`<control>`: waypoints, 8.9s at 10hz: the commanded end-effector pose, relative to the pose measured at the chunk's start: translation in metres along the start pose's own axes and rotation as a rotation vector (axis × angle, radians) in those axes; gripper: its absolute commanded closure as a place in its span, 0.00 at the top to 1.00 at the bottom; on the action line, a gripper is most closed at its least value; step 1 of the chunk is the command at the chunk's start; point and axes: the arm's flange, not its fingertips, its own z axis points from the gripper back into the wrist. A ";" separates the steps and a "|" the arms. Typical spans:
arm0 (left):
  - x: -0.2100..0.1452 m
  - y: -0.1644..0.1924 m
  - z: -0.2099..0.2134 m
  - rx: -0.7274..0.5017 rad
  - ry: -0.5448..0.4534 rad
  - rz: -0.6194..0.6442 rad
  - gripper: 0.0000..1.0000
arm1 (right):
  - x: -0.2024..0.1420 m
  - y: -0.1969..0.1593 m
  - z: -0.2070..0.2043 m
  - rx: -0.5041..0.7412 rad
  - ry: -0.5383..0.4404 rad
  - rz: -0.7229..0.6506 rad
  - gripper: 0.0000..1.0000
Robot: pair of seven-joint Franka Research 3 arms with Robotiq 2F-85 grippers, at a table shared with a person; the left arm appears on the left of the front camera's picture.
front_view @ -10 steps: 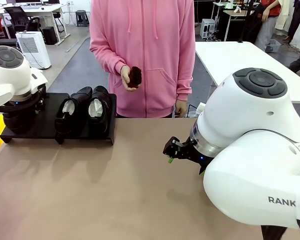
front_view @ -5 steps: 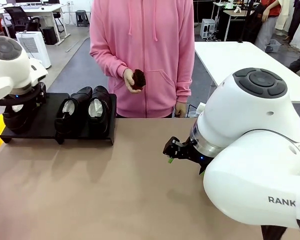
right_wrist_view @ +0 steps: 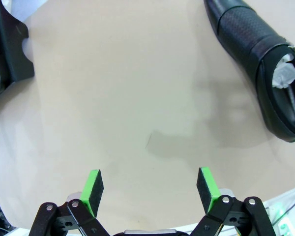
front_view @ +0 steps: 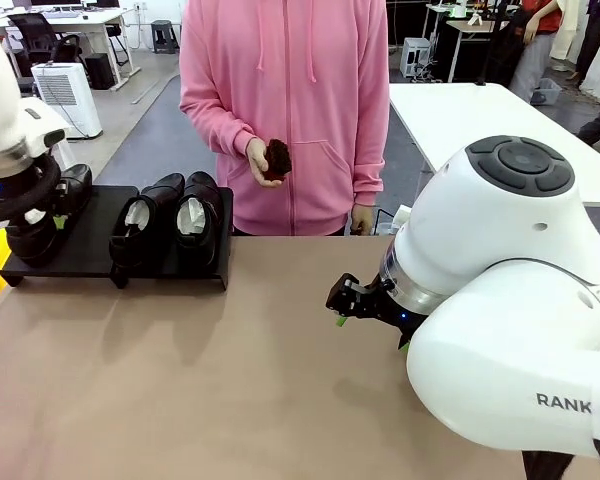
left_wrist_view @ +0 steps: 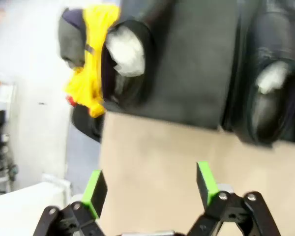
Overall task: Organize the shoes by placing them on the stand.
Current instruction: Pick up one Shoe and place it in the middle of the table, then place the Shoe from the middle of the table onto the Shoes Stand.
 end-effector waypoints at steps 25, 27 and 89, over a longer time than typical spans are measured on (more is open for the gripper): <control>-0.014 0.025 0.035 -0.212 0.182 -0.134 0.93 | 0.057 -0.105 -0.100 -0.198 0.340 0.541 0.51; -0.014 0.025 0.035 -0.212 0.182 -0.134 0.93 | 0.059 -0.106 -0.098 -0.210 0.335 0.535 0.11; -0.163 -0.266 0.000 -0.490 0.321 -0.356 0.93 | 0.020 0.060 0.024 -0.059 -0.046 0.094 1.00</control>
